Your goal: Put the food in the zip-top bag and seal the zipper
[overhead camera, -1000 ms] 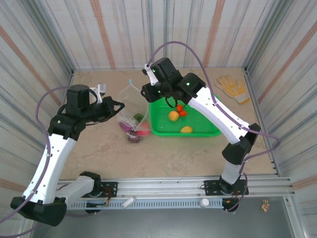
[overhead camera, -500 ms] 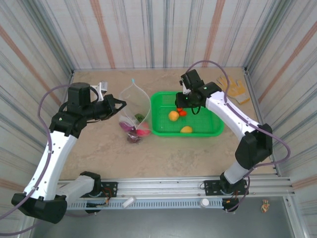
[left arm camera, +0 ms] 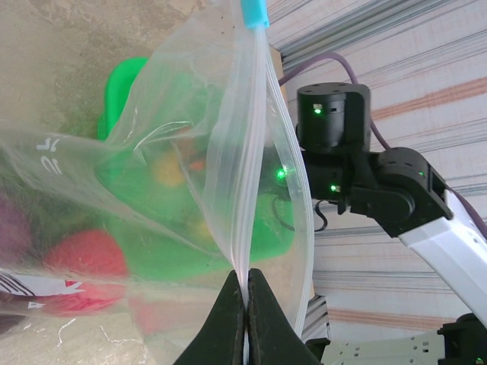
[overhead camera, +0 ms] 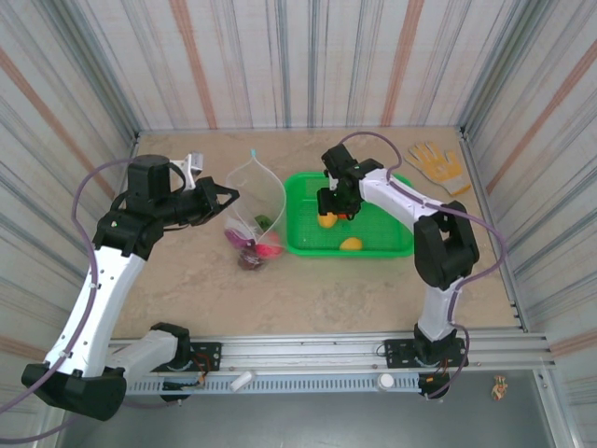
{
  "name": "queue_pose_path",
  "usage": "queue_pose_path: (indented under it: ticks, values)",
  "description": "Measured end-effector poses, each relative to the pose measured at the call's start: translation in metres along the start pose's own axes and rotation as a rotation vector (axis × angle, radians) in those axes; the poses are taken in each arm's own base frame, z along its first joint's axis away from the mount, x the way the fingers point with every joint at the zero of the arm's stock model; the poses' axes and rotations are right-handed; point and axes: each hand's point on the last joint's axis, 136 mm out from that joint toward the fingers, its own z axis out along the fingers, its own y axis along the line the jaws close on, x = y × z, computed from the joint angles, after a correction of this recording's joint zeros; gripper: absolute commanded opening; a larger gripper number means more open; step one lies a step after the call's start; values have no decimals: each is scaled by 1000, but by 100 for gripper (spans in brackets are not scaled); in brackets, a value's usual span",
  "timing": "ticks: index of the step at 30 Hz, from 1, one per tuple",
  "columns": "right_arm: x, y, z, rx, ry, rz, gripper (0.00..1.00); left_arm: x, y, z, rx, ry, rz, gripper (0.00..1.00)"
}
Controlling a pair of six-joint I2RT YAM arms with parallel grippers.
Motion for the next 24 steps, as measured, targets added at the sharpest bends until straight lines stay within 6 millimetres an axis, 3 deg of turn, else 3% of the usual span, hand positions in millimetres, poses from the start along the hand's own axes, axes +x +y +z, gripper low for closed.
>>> queue_pose_path:
  ticks: [8, 11, 15, 20, 24]
  values:
    - [3, -2, 34, 18, 54, 2, 64, 0, -1, 0, 7, 3, 2, 0]
    - [7, -4, 43, 27, 75, 3, 58, 1, -1, 0, 7, 4, 2, 0]
    - [5, -3, 43, 24, 69, 5, 49, 0, -1, 0, 7, 4, 2, 0]
    - [3, -2, 36, 19, 56, 5, 45, 0, -1, 0, 7, 3, 2, 0]
    - [-5, 2, 8, 0, 8, -1, 46, 0, -2, 0, 9, 2, 3, 0]
